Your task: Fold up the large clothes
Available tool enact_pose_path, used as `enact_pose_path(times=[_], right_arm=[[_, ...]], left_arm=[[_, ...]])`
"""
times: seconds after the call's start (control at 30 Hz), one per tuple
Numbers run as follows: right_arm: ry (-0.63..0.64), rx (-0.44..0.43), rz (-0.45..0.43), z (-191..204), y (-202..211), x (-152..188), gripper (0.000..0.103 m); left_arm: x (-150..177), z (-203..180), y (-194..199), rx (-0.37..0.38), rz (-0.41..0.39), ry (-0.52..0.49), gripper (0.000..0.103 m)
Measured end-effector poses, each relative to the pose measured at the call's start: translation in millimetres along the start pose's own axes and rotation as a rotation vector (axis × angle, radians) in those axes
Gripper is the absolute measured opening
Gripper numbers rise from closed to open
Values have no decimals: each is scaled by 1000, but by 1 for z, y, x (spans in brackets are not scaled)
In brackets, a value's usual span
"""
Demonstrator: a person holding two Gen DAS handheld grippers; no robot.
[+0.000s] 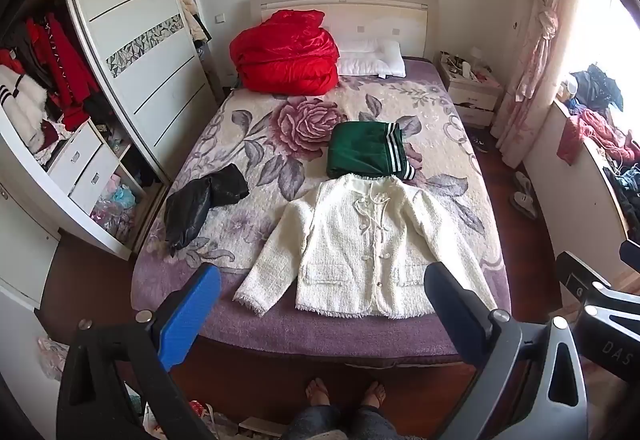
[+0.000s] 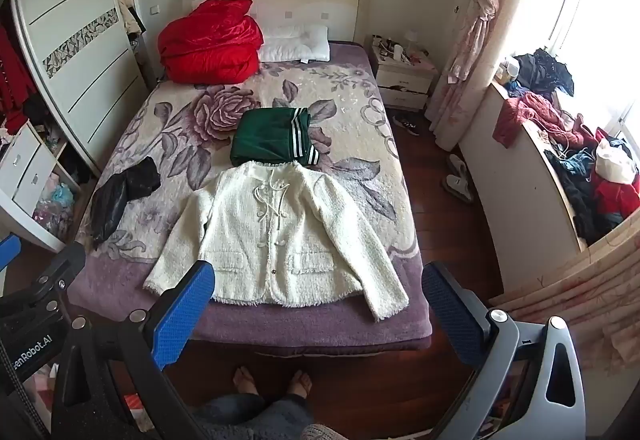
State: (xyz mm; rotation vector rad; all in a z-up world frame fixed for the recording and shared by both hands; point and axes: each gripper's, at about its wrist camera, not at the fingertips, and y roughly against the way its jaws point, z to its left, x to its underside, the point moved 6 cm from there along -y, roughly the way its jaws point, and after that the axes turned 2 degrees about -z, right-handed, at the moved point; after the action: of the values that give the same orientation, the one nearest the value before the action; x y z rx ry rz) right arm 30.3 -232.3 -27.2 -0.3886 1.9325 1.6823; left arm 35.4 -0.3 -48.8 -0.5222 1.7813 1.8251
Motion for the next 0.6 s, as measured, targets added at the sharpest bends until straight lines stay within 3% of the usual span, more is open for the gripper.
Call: enact_pose_path(times=[0.6], right_arm=[[0,-2,-8,-1,8,-1,103]], left_arm=[[-12,-2,10,0,-16,-5,103]])
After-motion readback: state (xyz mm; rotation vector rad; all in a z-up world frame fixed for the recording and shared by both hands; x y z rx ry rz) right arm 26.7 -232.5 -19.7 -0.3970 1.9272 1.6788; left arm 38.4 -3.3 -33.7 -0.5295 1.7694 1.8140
